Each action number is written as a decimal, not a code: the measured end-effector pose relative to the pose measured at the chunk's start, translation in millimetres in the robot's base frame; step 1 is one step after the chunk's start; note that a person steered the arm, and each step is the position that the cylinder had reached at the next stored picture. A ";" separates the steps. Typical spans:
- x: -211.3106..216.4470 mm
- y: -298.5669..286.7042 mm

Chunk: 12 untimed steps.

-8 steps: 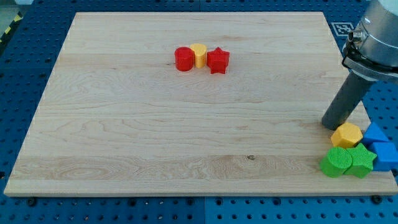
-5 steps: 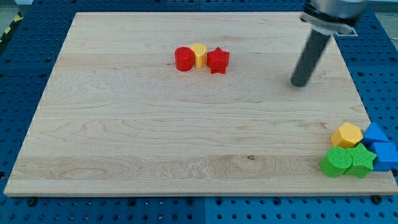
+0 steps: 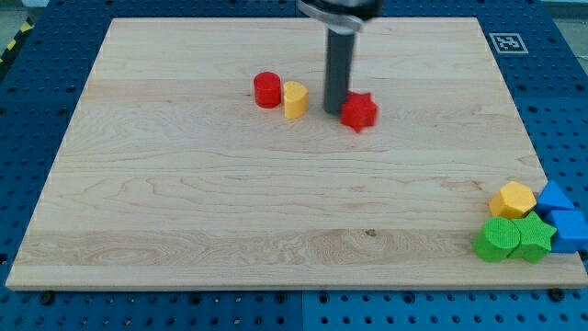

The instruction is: Place the red star at the left side of the yellow hexagon

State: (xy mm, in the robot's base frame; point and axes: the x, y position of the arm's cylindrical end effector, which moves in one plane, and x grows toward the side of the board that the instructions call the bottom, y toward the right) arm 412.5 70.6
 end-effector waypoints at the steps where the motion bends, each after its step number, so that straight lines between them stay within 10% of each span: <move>1: 41.8 48.6; 4: -16.7 59.6; 6: 77.6 92.5; 12: 105.8 105.1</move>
State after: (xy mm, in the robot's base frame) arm 518.3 175.7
